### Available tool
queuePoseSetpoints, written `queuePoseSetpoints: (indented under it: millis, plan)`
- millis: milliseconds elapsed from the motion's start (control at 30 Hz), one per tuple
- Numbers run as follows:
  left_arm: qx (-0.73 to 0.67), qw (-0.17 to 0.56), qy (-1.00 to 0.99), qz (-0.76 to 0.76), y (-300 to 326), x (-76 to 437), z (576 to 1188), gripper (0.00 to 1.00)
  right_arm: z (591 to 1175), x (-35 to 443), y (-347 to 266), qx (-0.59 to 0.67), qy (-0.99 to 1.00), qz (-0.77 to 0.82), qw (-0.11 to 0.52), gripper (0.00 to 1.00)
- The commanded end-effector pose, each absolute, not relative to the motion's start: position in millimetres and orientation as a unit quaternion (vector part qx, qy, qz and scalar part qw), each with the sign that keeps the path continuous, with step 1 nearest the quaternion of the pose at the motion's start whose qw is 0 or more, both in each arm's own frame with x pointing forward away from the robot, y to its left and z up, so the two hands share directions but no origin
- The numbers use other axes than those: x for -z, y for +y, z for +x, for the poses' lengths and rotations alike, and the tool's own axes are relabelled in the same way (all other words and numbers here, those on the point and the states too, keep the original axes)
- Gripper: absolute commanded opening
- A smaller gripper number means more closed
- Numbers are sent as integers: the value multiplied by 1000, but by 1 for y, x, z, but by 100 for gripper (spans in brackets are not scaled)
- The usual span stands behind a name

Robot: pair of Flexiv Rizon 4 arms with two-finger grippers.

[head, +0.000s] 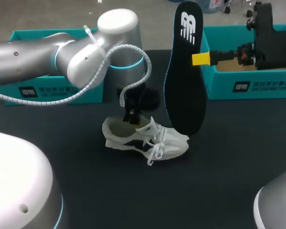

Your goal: Take the shoe out of the shoebox, open the shoe tongue, remove and reinsert the insole, then place the shoe into the shoebox

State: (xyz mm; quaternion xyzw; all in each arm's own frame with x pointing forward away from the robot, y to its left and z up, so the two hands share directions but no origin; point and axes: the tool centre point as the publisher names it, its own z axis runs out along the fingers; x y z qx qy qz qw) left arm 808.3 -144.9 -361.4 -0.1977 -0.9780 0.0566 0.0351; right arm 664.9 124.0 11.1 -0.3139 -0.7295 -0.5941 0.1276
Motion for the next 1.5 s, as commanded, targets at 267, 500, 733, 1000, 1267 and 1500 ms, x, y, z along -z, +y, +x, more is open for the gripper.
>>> queuePoseSetpoints:
  millis: [267,500,733,1000,1267,1500]
  plan:
    - [-7,47,-844,-534,-150,335,806,0,668,-11,127,593,-731,-314,129,0]
    - [-1,13,-831,-556,-159,330,805,0,668,-11,127,593,-731,-314,129,0]
    - [-1,13,-831,-556,-159,330,805,0,668,-11,127,593,-731,-314,129,0]
    - [-29,17,-816,-577,-178,332,816,0,668,-11,127,593,-731,-314,129,0]
    - [11,48,-759,-649,-208,336,827,0,668,-11,127,593,-731,-314,129,0]
    - [39,59,-733,-677,-221,341,830,0,668,-11,127,593,-731,-314,129,0]
